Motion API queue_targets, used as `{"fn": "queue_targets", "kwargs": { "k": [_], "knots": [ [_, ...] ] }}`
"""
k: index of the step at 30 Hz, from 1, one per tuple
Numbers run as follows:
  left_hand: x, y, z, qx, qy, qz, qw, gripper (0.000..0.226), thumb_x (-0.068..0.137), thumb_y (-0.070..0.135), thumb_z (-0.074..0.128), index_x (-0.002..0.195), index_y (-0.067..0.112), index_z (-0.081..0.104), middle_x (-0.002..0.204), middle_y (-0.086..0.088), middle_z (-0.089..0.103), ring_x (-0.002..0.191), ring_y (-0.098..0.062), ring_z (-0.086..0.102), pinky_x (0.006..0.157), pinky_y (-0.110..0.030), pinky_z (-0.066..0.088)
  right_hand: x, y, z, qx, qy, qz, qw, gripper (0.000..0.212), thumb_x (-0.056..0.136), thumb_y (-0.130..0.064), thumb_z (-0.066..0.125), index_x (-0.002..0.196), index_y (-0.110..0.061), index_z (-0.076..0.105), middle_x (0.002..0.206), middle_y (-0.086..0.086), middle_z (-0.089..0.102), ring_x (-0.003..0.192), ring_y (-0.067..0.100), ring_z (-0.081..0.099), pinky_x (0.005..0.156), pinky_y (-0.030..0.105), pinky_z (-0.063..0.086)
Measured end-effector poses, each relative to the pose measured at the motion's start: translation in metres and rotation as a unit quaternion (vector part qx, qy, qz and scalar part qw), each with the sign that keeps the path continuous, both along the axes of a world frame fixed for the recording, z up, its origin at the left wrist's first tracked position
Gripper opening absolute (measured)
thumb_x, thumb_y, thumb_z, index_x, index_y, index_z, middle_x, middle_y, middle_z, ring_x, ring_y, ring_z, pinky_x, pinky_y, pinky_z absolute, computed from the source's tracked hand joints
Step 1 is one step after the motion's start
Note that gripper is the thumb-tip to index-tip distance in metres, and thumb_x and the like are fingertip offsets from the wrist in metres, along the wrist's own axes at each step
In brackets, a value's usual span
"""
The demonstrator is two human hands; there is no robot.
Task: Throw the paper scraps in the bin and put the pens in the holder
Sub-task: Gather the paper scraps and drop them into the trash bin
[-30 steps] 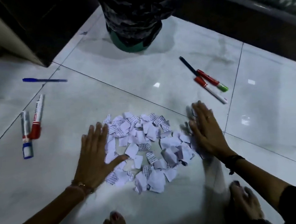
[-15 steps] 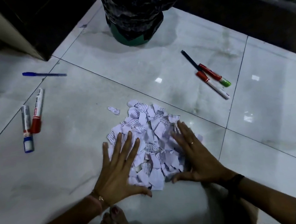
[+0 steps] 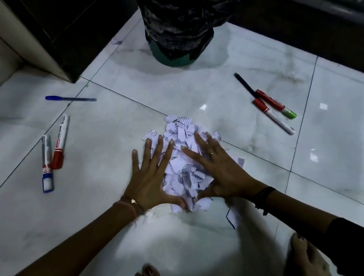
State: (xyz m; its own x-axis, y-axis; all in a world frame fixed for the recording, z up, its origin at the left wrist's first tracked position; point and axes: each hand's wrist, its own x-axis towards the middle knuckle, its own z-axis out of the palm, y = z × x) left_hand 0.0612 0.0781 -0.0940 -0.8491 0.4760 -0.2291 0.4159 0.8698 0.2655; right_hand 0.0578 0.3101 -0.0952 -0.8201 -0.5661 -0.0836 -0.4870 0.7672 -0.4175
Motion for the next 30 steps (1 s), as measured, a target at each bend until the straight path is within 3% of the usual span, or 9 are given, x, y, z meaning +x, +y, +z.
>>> {"fn": "queue_targets", "kwargs": {
  "k": [5, 7, 11, 15, 17, 19, 23, 26, 30],
  "knots": [
    [-0.008, 0.005, -0.012, 0.118, -0.019, -0.03, 0.992, 0.105, 0.066, 0.076, 0.049, 0.148, 0.022, 0.011, 0.159, -0.003, 0.003, 0.147, -0.024, -0.012, 0.12, -0.041, -0.004, -0.01, -0.009, -0.023, -0.149, -0.032, -0.029, 0.988, 0.071, 0.073, -0.042, 0.071, 0.135, -0.019, 0.047, 0.152, 0.005, 0.031, 0.144, 0.028, 0.023, 0.117, 0.043, 0.023],
    [-0.009, 0.01, -0.015, 0.176, -0.006, -0.017, 0.984, 0.081, 0.078, 0.048, 0.056, 0.144, 0.022, 0.017, 0.158, -0.005, 0.012, 0.147, -0.021, -0.004, 0.119, -0.032, -0.003, -0.018, -0.017, -0.023, -0.19, -0.093, -0.108, 0.972, 0.059, 0.072, -0.049, 0.074, 0.12, -0.02, 0.057, 0.129, -0.009, 0.053, 0.132, 0.02, 0.043, 0.11, 0.029, 0.036],
    [-0.01, 0.024, -0.017, 0.282, 0.001, 0.049, 0.958, 0.066, 0.071, -0.004, 0.051, 0.134, 0.011, 0.036, 0.144, -0.014, 0.041, 0.136, -0.019, 0.025, 0.115, -0.027, 0.018, -0.023, -0.028, -0.028, -0.212, -0.124, -0.187, 0.951, 0.03, 0.08, -0.014, 0.069, 0.107, -0.006, 0.061, 0.112, 0.01, 0.057, 0.102, 0.004, 0.059, 0.081, 0.006, 0.045],
    [-0.021, 0.028, -0.003, 0.347, -0.02, 0.129, 0.929, 0.047, 0.07, 0.001, 0.035, 0.111, 0.001, 0.059, 0.117, -0.014, 0.062, 0.111, -0.02, 0.053, 0.095, -0.007, 0.033, -0.013, -0.032, -0.007, -0.321, -0.121, -0.26, 0.903, 0.023, 0.083, -0.003, 0.057, 0.106, 0.0, 0.058, 0.099, 0.005, 0.054, 0.091, -0.015, 0.057, 0.082, 0.003, 0.042],
    [-0.027, 0.03, 0.007, 0.382, -0.031, 0.154, 0.911, 0.042, 0.068, 0.006, 0.034, 0.098, -0.003, 0.062, 0.1, -0.015, 0.065, 0.095, -0.015, 0.056, 0.084, -0.002, 0.035, -0.017, -0.031, 0.002, -0.359, -0.18, -0.245, 0.882, 0.027, 0.078, -0.005, 0.051, 0.096, -0.021, 0.064, 0.091, -0.008, 0.051, 0.083, -0.023, 0.053, 0.078, -0.001, 0.04],
    [-0.031, 0.031, 0.017, 0.403, -0.037, 0.169, 0.899, 0.034, 0.067, 0.0, 0.039, 0.092, -0.001, 0.062, 0.09, -0.009, 0.063, 0.085, -0.009, 0.055, 0.076, 0.0, 0.036, -0.022, -0.029, 0.018, -0.354, -0.193, -0.232, 0.885, 0.019, 0.076, -0.01, 0.047, 0.074, -0.024, 0.06, 0.081, -0.013, 0.049, 0.071, -0.02, 0.053, 0.071, 0.004, 0.042],
    [-0.042, 0.027, 0.036, 0.422, -0.043, 0.198, 0.884, 0.035, 0.064, -0.005, 0.04, 0.086, 0.016, 0.056, 0.078, 0.01, 0.058, 0.07, 0.013, 0.05, 0.07, -0.006, 0.038, -0.036, -0.03, 0.041, -0.406, -0.15, -0.199, 0.879, 0.022, 0.083, 0.005, 0.053, 0.074, -0.015, 0.056, 0.074, -0.008, 0.06, 0.074, 0.005, 0.057, 0.073, 0.018, 0.046],
    [-0.055, 0.025, 0.062, 0.451, -0.063, 0.229, 0.86, 0.038, 0.07, -0.019, 0.036, 0.086, 0.009, 0.054, 0.078, 0.003, 0.058, 0.07, 0.011, 0.048, 0.067, -0.004, 0.038, -0.05, -0.025, 0.062, -0.394, -0.138, -0.225, 0.881, 0.026, 0.079, 0.001, 0.057, 0.065, -0.02, 0.051, 0.065, -0.016, 0.058, 0.063, -0.002, 0.051, 0.064, 0.01, 0.043],
    [-0.092, 0.025, 0.113, 0.483, -0.067, 0.252, 0.836, 0.022, 0.078, -0.019, 0.037, 0.09, -0.01, 0.052, 0.084, -0.008, 0.057, 0.074, -0.006, 0.052, 0.063, -0.001, 0.039, -0.081, -0.022, 0.111, -0.411, -0.179, -0.256, 0.857, 0.019, 0.087, -0.005, 0.063, 0.072, -0.013, 0.055, 0.071, 0.009, 0.057, 0.055, 0.016, 0.055, 0.054, 0.034, 0.05]
  ]
}}
